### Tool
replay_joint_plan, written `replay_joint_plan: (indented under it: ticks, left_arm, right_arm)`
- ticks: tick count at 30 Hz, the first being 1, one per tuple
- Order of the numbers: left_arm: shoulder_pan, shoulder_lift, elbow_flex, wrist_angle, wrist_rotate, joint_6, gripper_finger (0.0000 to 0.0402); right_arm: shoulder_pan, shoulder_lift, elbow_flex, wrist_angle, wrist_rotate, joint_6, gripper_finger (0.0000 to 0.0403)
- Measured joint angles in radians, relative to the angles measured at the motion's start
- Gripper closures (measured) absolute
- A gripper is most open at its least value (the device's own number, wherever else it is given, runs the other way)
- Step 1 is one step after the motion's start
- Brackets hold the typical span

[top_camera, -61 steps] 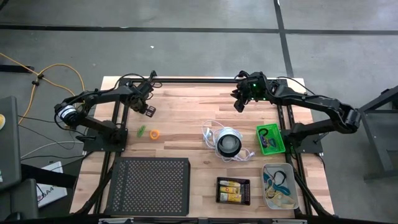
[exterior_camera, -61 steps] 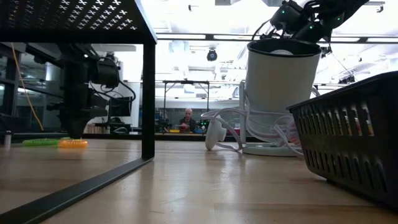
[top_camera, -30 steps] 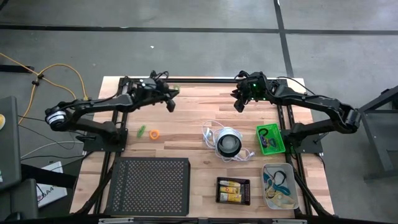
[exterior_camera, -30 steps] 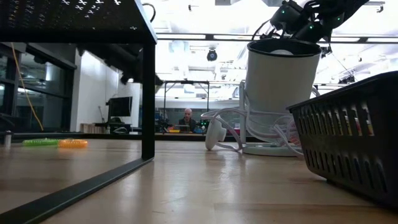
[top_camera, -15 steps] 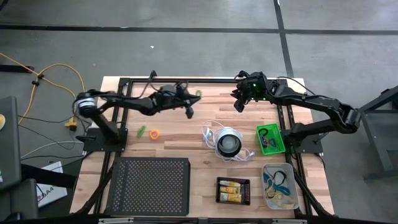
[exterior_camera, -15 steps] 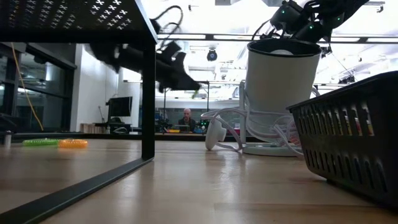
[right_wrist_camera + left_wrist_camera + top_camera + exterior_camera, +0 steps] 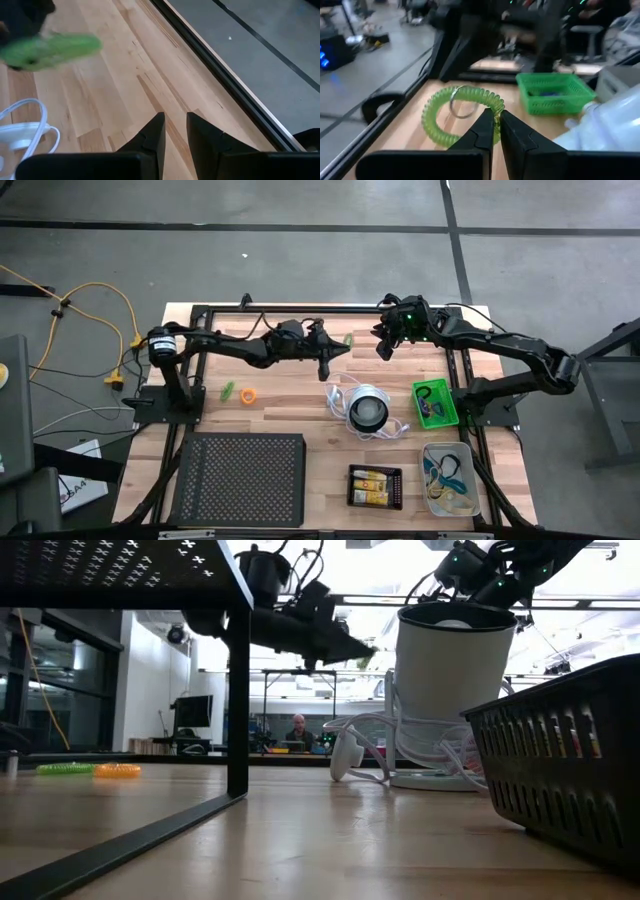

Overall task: Pick & Place Office Desk Supplies
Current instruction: Put the top green spring keychain into the green bin

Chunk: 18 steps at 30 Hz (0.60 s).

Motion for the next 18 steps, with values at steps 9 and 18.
replay_joint_plan:
  ticks: [9, 18]
  left_arm:
    - [0.004, -0.001, 0.000, 0.029, 0.022, 0.000, 0.0387]
    - [0.009, -0.001, 0.000, 0.029, 0.023, 0.008, 0.0387]
  right_arm:
    - [0.000, 0.000, 0.000, 0.025, 0.000, -0.003, 0.0336]
    - [0.002, 0.000, 0.000, 0.048, -0.005, 0.066, 0.0335]
